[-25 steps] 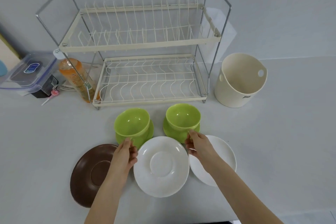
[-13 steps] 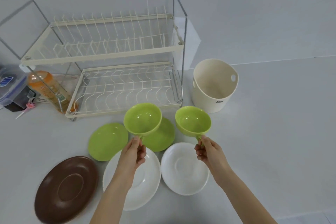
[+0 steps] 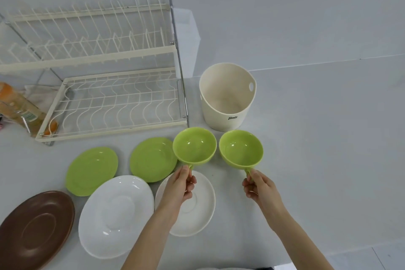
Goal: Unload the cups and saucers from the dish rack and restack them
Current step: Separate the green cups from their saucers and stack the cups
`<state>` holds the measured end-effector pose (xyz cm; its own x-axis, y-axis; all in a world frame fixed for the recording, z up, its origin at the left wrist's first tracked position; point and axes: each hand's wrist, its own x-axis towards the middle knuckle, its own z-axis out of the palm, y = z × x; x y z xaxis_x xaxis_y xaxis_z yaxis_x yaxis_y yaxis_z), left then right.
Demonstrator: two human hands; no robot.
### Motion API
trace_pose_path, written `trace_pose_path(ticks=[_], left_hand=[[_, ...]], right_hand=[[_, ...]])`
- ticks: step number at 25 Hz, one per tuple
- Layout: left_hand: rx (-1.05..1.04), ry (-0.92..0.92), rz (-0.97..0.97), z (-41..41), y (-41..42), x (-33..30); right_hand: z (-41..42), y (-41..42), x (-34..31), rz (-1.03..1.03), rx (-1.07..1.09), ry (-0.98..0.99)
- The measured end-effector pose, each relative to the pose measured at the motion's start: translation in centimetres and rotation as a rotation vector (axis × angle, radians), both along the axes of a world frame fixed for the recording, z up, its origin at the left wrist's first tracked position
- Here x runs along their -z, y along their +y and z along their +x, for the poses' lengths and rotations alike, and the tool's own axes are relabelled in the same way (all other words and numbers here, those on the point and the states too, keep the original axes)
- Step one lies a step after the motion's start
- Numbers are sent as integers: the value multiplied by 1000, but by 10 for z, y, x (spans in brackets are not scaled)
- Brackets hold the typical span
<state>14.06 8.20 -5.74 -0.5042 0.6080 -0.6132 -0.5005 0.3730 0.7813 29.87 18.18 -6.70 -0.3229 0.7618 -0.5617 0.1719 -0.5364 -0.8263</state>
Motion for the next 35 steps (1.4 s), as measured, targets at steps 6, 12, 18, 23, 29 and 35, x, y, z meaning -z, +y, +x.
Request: trace_pose_path(ticks=[6, 12, 18, 23, 29, 35], left_hand=[[51, 8, -62, 8, 5, 7], [113, 1, -95, 8, 14, 9], [129, 6, -72, 9, 17, 8], [138, 7, -80, 8, 15, 6], [157, 43, -94, 8, 10, 2], [160, 43, -118, 8, 7, 1]], right_hand=[[2, 4, 6, -45, -124, -99], [-3, 5, 4, 5, -164, -145], [0, 3, -8, 19, -97, -53], [-8, -2, -30, 55, -127, 43], [-43, 0, -47, 127, -266, 36], [-70, -11, -28, 137, -302, -35]])
